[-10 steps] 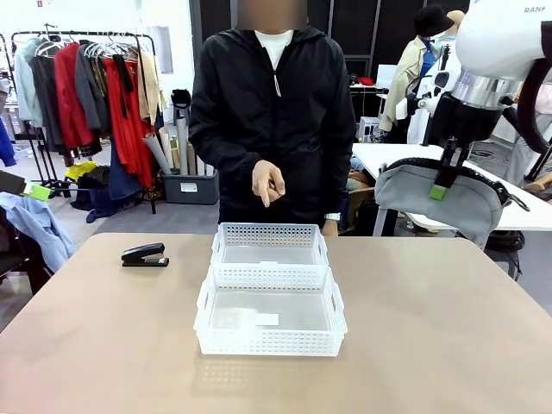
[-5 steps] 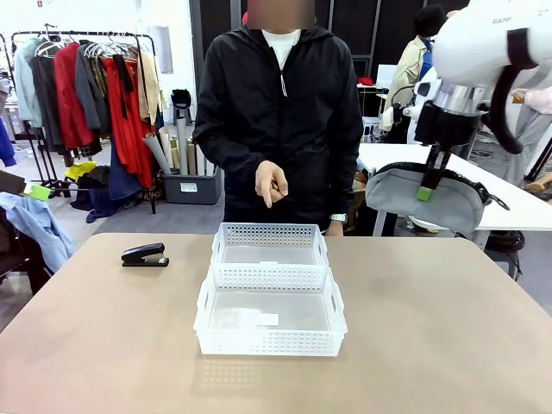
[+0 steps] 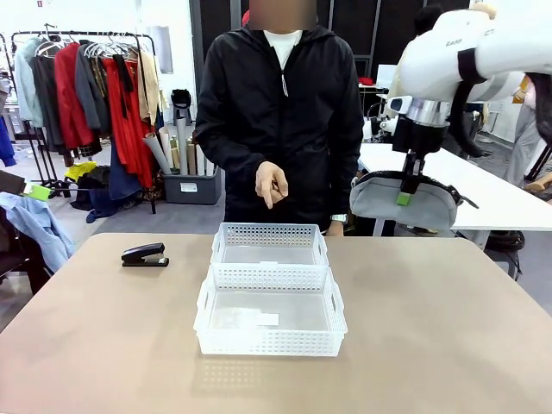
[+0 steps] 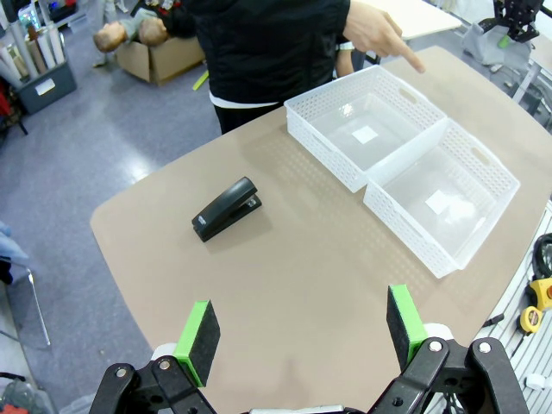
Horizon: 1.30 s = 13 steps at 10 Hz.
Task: Distribute items into two baskets.
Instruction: Move the picked Pencil pouch towards the Organizing basket indicated by the person, stopping as directed.
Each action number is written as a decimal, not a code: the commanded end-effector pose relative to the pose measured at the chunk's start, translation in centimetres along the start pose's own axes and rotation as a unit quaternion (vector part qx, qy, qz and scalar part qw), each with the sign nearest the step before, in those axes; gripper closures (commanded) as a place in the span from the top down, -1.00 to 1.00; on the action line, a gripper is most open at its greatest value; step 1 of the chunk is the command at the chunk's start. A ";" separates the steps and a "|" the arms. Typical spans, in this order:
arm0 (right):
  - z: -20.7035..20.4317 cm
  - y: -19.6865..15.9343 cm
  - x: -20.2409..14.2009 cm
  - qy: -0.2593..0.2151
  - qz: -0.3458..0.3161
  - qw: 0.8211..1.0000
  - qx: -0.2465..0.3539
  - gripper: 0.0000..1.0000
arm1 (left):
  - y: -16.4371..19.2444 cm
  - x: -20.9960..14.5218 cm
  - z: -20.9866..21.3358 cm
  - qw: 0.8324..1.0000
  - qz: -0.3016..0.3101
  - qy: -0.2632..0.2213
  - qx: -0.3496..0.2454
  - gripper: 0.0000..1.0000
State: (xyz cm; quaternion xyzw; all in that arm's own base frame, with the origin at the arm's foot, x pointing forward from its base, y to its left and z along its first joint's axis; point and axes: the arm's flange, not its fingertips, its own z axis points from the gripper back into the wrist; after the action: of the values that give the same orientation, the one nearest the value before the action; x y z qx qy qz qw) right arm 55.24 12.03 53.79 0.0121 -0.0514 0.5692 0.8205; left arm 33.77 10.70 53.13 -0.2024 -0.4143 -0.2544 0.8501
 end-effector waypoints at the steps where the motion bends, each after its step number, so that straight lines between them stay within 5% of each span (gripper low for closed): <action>1: 0.1 -0.7 1.5 0.000 0.013 1.000 0.009 -1.00 | 0.1 0.0 0.0 1.000 -0.002 -0.005 -0.005 1.00; 13: -6.3 -4.0 10.2 0.012 0.072 0.993 0.088 -1.00 | 0.1 0.0 0.0 1.000 -0.002 -0.005 -0.005 1.00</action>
State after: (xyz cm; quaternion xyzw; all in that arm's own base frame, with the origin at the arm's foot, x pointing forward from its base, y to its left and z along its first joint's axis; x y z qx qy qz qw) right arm 61.89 20.64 47.83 0.0698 0.0044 0.6188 0.7824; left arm 33.77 10.70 53.13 -0.2024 -0.4142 -0.2544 0.8502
